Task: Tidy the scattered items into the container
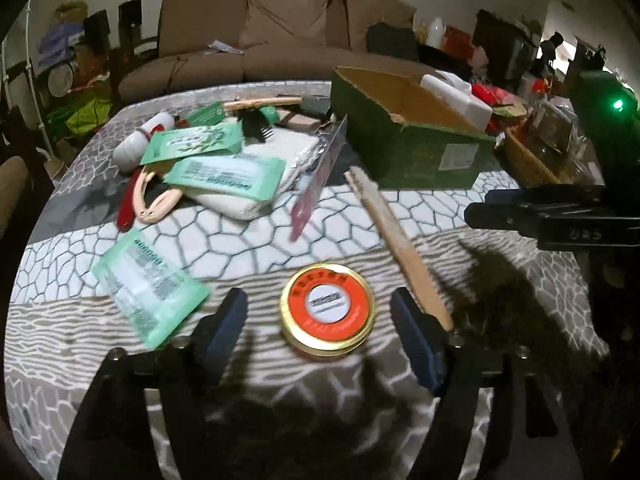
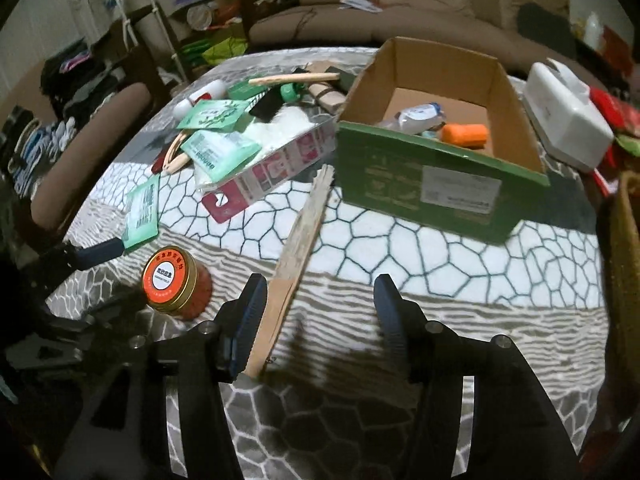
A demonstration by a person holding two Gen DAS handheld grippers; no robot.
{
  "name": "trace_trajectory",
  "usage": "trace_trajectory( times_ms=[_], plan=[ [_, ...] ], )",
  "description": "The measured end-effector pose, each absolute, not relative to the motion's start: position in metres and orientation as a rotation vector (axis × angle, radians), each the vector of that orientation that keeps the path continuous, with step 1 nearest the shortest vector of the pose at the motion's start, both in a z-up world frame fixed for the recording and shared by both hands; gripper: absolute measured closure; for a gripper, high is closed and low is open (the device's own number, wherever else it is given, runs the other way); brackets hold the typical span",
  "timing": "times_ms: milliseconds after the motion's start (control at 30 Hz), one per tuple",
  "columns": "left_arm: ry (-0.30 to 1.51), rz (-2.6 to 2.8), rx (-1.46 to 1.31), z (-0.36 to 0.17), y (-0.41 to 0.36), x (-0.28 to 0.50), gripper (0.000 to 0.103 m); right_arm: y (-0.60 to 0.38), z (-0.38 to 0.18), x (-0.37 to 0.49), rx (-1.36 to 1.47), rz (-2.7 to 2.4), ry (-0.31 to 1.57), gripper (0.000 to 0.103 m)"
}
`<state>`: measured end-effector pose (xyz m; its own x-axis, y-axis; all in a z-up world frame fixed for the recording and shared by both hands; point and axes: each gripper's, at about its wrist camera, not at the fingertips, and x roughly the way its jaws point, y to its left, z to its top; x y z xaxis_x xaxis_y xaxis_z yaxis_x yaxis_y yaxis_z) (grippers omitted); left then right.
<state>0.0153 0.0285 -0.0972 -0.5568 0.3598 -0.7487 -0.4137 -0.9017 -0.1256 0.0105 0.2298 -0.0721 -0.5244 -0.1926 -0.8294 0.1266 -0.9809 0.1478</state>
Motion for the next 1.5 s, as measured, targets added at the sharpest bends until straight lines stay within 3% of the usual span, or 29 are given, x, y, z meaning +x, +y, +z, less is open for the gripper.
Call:
trace_trajectory(
  times_ms=[133,300,533,600,667,967,1500],
  plan=[
    [0.086,2.433,-1.19,-0.117,0.037,0.017,0.019,0.228,-0.068,0.014,1.403,-2.576,-0.101,0.05],
    [-0.064,2.495,-1.264,-0.136,0.021,0.01,0.019,0.222,-0.064,0.019,1.381,-2.55,-0.091,0.05],
    [0.036,2.521,-1.301,-0.137,0.033,0.003,0.019,0.218,-0.063,0.022,1.372,-2.531,-0.073,0.05],
    [0.093,2.539,-1.318,-0.137,0.039,0.004,0.024,0.22,-0.066,0.021,1.394,-2.53,-0.067,0.05],
    [0.096,2.548,-1.308,-0.136,0.04,0.005,0.043,0.225,-0.069,0.02,1.421,-2.536,-0.073,0.05],
    [0.088,2.582,-1.234,-0.113,0.03,0.009,0.043,0.227,-0.1,0.005,1.575,-2.508,-0.121,0.05],
    [0.071,2.642,-1.246,-0.101,-0.015,0.005,0.043,0.169,-0.137,-0.022,1.678,-2.505,-0.012,0.059]
  ],
)
